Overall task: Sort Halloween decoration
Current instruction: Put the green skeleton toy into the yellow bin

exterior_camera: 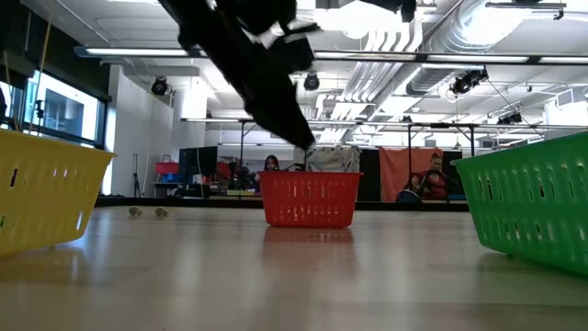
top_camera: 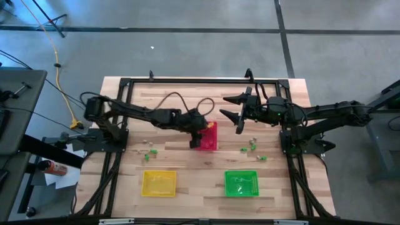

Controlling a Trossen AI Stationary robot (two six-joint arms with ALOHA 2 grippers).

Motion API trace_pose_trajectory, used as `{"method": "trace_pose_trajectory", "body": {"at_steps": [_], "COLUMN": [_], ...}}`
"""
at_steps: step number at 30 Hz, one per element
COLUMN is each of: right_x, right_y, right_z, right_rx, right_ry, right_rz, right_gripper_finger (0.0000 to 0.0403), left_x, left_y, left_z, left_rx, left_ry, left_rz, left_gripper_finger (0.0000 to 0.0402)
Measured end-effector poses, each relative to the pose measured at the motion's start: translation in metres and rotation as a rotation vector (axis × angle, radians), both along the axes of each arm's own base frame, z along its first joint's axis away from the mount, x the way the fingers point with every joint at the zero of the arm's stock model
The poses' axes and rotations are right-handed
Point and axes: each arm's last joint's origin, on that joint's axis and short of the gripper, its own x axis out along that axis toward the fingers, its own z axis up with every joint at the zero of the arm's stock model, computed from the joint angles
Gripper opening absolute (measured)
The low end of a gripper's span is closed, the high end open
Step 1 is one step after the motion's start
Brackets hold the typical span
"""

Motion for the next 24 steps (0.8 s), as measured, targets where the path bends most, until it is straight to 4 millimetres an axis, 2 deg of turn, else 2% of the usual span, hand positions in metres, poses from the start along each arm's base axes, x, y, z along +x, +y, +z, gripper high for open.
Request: {"method": "trace_pose_trajectory", "body": {"at_steps": [4, 9, 13, 17, 21, 24], "right_x": [0.0, 0.0, 0.0, 0.001, 0.001, 0.001], "right_y": [0.0, 0.0, 0.001, 0.003, 0.003, 0.004], "right_z": [0.001, 0.001, 0.001, 0.002, 0.001, 0.001], "right_rx": [0.0, 0.0, -0.001, 0.018, 0.04, 0.04], "right_ry": [-0.005, -0.009, -0.016, -0.021, -0.021, -0.018], "right_rz": [0.0, 0.002, 0.041, 0.091, 0.111, 0.128], "right_gripper_finger": [0.0248, 0.0248, 0.0248, 0.0248, 0.0248, 0.0248], "left_x": [-0.021, -0.05, -0.077, -0.105, -0.123, -0.127], "left_y": [0.003, 0.004, 0.001, 0.0, -0.003, -0.007], "left_z": [0.039, 0.097, 0.123, 0.121, 0.098, 0.084], "left_rx": [-0.021, -0.02, -0.015, -0.064, -0.109, -0.158], "left_ry": [-0.065, -0.298, -0.538, -0.719, -0.75, -0.76], "left_rz": [0.038, 0.089, 0.091, 0.111, 0.161, 0.177], "left_gripper_finger": [0.0211, 0.0211, 0.0211, 0.0211, 0.0211, 0.0211]}}
